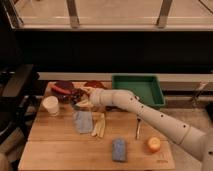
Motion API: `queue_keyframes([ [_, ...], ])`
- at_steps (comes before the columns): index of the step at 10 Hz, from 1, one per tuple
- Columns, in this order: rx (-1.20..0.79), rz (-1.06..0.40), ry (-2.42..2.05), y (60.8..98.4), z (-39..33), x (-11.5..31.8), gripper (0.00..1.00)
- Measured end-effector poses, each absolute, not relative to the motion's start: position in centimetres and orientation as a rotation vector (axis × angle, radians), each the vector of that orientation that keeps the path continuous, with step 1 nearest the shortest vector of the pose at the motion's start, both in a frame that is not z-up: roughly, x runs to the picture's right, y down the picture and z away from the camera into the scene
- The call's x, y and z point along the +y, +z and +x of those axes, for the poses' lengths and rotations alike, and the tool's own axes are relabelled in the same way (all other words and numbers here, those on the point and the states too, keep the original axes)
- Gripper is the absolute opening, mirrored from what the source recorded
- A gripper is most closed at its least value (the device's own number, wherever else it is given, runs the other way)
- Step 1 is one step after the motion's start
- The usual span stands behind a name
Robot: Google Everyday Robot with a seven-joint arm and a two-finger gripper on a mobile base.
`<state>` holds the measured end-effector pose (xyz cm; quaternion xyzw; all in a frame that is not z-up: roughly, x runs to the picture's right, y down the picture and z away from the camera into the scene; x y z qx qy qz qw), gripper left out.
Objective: Place grapes in tray
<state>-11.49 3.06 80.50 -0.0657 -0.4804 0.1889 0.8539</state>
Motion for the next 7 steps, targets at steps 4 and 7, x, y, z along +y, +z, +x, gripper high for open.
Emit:
queue_keyframes([
  [4, -1.016, -0.074, 0.438, 82.4, -11.4, 0.8, 0.65],
  [7, -1.023, -0.104, 0.439, 83.8, -13.0, 0.9, 0.65],
])
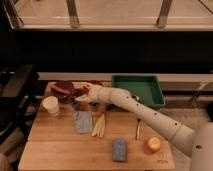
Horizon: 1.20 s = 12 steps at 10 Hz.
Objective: Place grapes in tray
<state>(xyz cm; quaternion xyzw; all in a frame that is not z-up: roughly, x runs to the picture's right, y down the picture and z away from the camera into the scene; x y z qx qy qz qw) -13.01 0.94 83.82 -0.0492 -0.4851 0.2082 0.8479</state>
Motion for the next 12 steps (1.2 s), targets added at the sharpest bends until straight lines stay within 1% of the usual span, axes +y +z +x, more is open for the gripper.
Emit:
queue_keyframes([
  [6, -1.027, -0.188, 0.442, 87.0, -16.7, 1.7, 0.65],
  [7, -1.030, -0.198, 0.437, 87.3, -17.0, 1.8, 0.60],
  [9, -1.034, -0.208, 0.434, 87.7, -17.4, 1.9, 0.43],
  [11, -1.042, -0.219, 0.439, 88.0, -17.6, 2.1, 0.20],
  [12, -1.045, -0.225, 0.439, 88.0, -17.6, 2.1, 0.12],
])
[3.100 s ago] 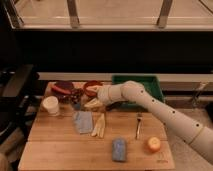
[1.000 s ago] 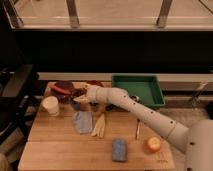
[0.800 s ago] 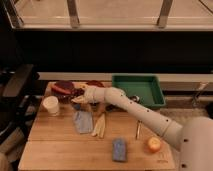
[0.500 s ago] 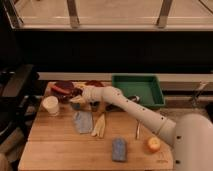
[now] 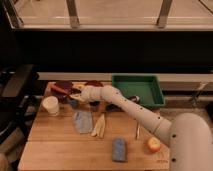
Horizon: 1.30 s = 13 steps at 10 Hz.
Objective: Place grapes in tray
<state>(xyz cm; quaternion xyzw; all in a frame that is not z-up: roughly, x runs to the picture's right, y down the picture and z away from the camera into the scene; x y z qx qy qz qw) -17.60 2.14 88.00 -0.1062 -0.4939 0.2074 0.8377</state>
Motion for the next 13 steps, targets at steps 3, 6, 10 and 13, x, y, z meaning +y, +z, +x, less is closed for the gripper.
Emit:
queue_keyframes([
  [3, -1.056, -0.235, 0.435, 87.7, -17.7, 2.3, 0.00],
  [6, -1.076, -0.225, 0.425, 86.3, -17.5, 1.9, 0.00],
  [10, -1.124, -0.163, 0.404, 83.3, -17.2, -0.9, 0.00],
  [13, -1.146, -0.107, 0.398, 80.8, -15.8, -3.3, 0.00],
])
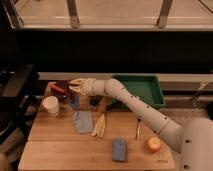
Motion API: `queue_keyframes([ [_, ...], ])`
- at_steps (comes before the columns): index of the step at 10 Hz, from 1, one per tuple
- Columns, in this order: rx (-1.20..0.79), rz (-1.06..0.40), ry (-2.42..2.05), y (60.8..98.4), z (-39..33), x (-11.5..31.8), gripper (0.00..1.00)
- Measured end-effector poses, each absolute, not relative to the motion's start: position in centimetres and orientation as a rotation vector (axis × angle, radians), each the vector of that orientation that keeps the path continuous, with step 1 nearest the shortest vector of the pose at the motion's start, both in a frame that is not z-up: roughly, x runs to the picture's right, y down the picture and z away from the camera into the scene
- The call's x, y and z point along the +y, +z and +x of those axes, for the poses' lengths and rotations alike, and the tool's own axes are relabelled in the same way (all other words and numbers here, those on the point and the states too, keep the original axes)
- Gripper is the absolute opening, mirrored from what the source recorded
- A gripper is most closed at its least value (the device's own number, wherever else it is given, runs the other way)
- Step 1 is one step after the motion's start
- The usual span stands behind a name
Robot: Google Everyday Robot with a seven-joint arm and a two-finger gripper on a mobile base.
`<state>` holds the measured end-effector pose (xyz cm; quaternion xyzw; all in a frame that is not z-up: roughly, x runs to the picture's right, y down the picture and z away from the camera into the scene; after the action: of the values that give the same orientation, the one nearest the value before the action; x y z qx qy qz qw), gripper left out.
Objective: Place grapes in tray
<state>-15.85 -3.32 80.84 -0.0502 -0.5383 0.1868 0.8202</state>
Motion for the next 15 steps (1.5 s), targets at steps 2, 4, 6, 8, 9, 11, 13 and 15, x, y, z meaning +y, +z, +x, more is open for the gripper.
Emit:
queue_keyframes([
  [2, -1.138, -0.057, 0.431, 80.2, -12.8, -4.2, 0.00],
  [4, -1.124, -0.012, 0.472, 79.6, -9.7, -4.8, 0.00],
  [6, -1.095, 0.047, 0.536, 79.0, -5.1, -5.4, 0.00],
  [8, -1.062, 0.093, 0.589, 78.5, -1.3, -5.6, 0.00],
  [9, -1.033, 0.119, 0.617, 78.1, 1.2, -5.8, 0.00],
  [11, -0.971, 0.150, 0.653, 77.5, 5.2, -5.7, 0.00],
  [13, -0.959, 0.152, 0.656, 77.4, 5.8, -5.6, 0.00],
  [15, -0.958, 0.153, 0.658, 77.4, 5.9, -5.6, 0.00],
])
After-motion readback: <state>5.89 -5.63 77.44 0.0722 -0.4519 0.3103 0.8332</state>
